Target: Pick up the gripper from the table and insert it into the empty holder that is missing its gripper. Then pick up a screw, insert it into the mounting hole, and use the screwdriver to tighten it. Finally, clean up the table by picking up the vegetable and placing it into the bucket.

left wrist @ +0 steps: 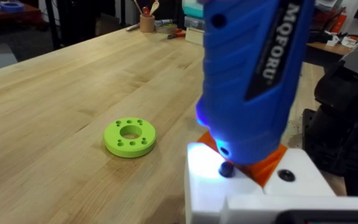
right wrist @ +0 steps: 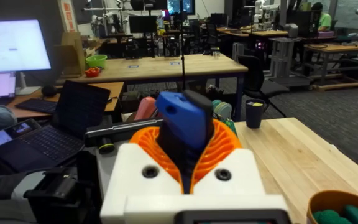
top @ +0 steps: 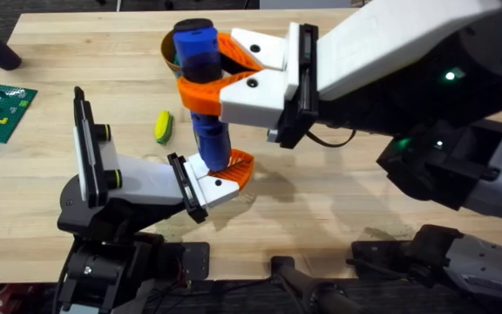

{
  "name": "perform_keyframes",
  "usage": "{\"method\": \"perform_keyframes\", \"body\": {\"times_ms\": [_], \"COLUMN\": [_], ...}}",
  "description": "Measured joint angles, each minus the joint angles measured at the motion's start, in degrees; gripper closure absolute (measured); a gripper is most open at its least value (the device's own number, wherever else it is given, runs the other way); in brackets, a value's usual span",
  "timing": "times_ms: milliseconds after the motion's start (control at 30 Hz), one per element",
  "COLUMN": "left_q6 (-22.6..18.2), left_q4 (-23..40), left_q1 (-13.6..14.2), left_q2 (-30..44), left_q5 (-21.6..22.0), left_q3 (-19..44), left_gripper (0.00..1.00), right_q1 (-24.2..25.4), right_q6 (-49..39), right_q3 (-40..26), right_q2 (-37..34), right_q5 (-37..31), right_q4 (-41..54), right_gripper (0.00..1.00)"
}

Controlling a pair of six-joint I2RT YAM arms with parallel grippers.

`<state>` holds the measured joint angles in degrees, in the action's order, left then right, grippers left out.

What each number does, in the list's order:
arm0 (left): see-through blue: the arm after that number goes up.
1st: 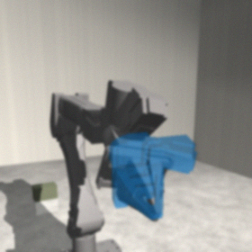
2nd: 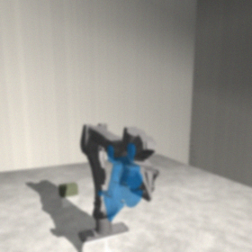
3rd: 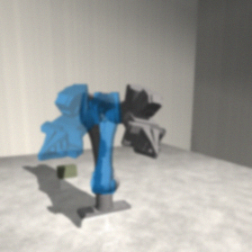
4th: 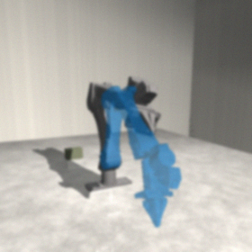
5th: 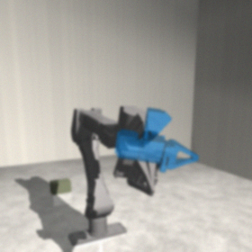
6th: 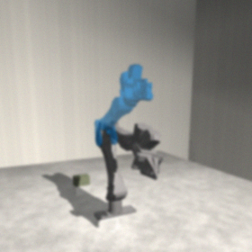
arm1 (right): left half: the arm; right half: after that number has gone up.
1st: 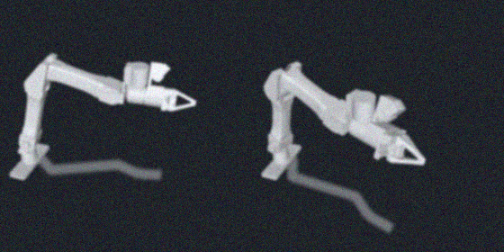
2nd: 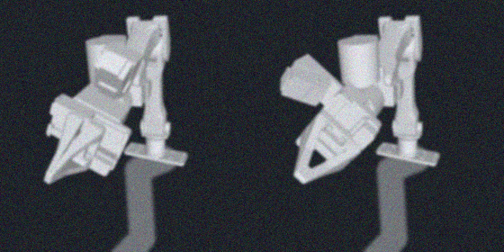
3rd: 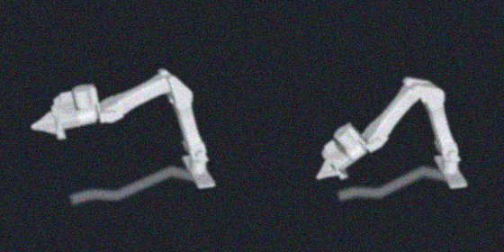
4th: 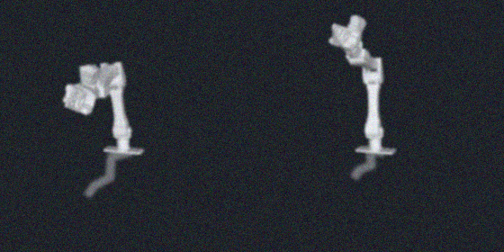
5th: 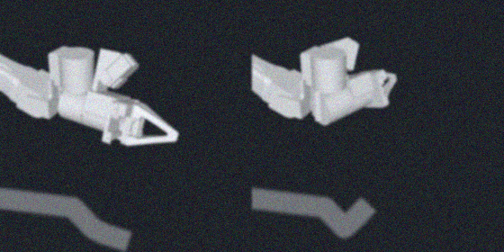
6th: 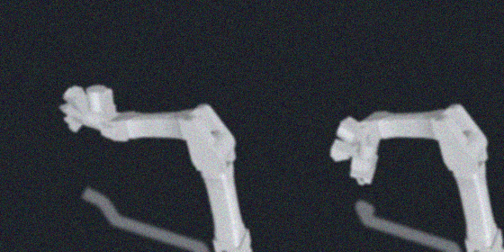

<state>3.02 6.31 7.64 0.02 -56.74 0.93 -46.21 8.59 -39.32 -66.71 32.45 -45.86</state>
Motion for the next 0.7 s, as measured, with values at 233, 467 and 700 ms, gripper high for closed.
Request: {"method": "perform_keyframes", "body": {"times_ms": [233, 467, 700], "left_q6": [0.2, 0.4, 0.4], "left_q4": [-0.1, -0.1, -0.1], "left_q1": [0.0, 0.0, 0.0], "left_q2": [0.1, 0.1, 0.1], "left_q5": [-0.1, -0.1, -0.3], "left_q3": [0.0, 0.0, 0.0], "left_gripper": [0.987, 0.987, 0.986], "right_q1": [0.0, 0.1, 0.2], "right_q6": [0.2, 0.4, 1.1], "right_q3": [0.0, -0.1, -0.1], "right_q2": [-0.1, 0.0, 0.4], "right_q5": [0.0, -0.3, -0.9], "right_q4": [0.1, 1.5, 1.5], "right_gripper": [0.952, 0.952, 0.952]}}
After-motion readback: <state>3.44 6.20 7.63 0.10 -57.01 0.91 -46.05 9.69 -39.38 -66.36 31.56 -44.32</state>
